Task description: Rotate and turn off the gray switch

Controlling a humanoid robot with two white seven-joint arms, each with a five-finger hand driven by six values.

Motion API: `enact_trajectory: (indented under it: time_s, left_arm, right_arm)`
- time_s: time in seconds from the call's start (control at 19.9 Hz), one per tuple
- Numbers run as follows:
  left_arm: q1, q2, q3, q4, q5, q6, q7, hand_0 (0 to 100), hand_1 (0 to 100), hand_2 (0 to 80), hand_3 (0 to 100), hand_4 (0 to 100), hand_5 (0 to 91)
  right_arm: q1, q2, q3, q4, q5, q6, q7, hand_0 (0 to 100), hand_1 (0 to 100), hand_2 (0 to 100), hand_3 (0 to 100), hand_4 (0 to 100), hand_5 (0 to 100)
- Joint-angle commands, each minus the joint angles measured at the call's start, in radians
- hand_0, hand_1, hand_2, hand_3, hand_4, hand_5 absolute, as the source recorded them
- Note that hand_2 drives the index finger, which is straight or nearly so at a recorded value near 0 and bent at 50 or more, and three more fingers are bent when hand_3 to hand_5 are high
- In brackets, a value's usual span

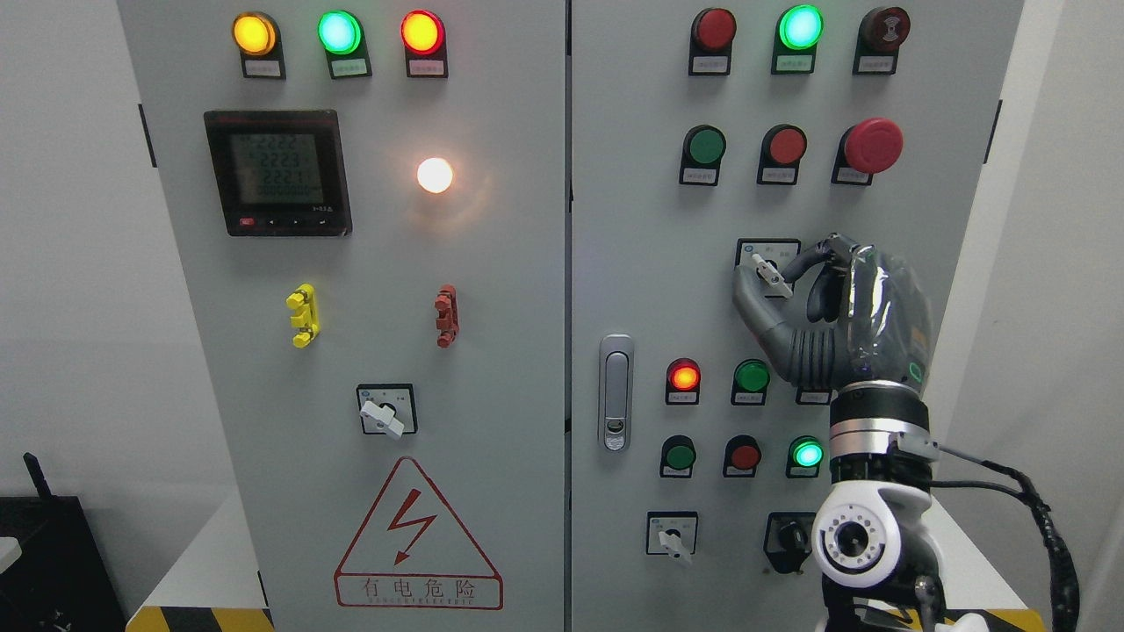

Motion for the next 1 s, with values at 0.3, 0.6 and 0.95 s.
enact_trajectory:
  time_s: [0.3,0.6,0.95]
  left_arm:
    - [-0.009,0.001,0.008,-0.025,0.02,0.0,-0.001,12,39,0.0,0,0,0.0]
    - [-0.009,0.0,0.008,-0.025,0.02,0.0,-0.001,12,39,0.0,0,0,0.0]
    - [-0.009,0.001,0.008,-0.025,0.02,0.0,-0.001,12,39,0.0,0,0,0.0]
  right_arm:
    - [0.001,0.0,0.001,0.004,0.002,0.008,0.002,19,50,64,100,100,100]
    - [-0.001,0.0,0.001,0.004,0.002,0.008,0.002,21,50,65,100,100,100]
    - [-0.001,0.0,0.001,0.004,0.002,0.008,0.002,29,49,66,100,100,100]
